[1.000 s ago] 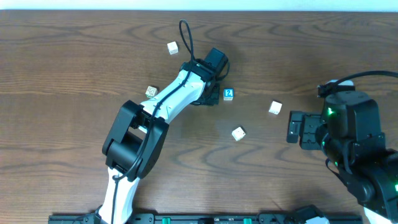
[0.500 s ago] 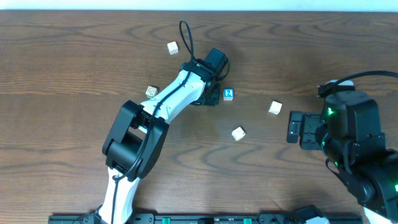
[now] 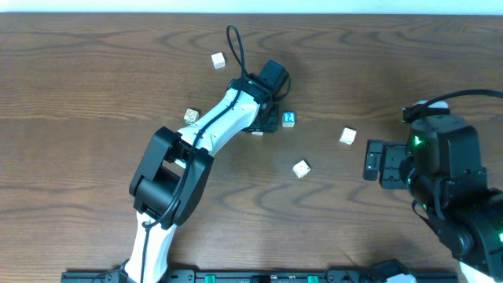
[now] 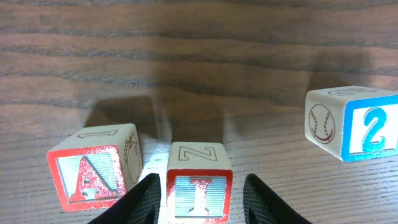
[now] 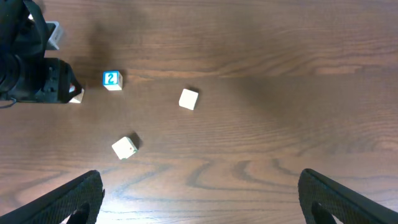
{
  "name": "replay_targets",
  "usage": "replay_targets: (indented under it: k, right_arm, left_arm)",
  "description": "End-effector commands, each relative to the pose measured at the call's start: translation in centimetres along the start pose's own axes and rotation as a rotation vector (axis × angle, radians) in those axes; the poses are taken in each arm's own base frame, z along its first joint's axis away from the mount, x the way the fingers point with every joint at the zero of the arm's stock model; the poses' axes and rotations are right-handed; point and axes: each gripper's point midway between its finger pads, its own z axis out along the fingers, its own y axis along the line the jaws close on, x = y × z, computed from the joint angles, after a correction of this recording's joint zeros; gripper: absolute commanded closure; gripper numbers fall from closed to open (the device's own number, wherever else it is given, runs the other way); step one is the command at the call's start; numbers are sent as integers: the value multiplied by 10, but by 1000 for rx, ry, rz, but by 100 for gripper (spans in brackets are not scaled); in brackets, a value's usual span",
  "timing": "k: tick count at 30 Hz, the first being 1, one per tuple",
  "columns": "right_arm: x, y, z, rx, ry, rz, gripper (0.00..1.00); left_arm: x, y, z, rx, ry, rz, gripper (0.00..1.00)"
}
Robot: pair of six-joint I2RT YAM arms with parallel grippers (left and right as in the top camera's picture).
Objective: Spell out Ai2
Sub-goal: 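Open the left gripper and raise it off the I block, then retract the left arm and move the right gripper over the blue 2 block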
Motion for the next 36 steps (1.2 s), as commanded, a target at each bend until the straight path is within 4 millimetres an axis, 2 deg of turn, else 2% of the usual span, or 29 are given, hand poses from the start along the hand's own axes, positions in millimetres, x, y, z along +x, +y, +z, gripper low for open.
replay_targets:
  k: [1,7,12,15,17,20,22,25,28,32,34,36]
  right_arm:
    - [-2,-4,-4,13,-14,21,1]
    - [-2,-5,-4,20,-15,20,1]
    - [-1,-5,-2,21,-9,20,1]
    - [4,-5,3,31,11,28,1]
    - [7,-4,9,38,32,30,1]
    - [11,-1,21,53,75,60,1]
    - [11,2,30,60,102,77,1]
    - [13,9,47,69,163,59,1]
    - [12,16,67,76,208,46,1]
    - [0,36,94,32,208,54,1]
    - [-7,47,108,2,202,61,1]
    - [-11,57,122,-25,207,65,1]
  left_arm:
    - [-10,-4,0,3,-26,-6,55]
    - [-25,-10,-17,7,-56,4,55]
    - [-36,-7,-42,-35,-73,31,54]
    - [-46,-8,-64,-48,-93,41,54]
    - [-58,-8,-91,-56,-132,57,54]
    - [-89,9,-176,-126,-289,54,50]
    - [-93,17,-221,-140,-356,71,47]
    - [-86,27,-271,-132,-409,90,44]
    - [-68,49,-303,-189,-424,85,43]
    - [-31,79,-324,-269,-348,95,42]
    - [-9,89,-330,-294,-285,107,42]
    - [4,92,-334,-288,-256,119,43]
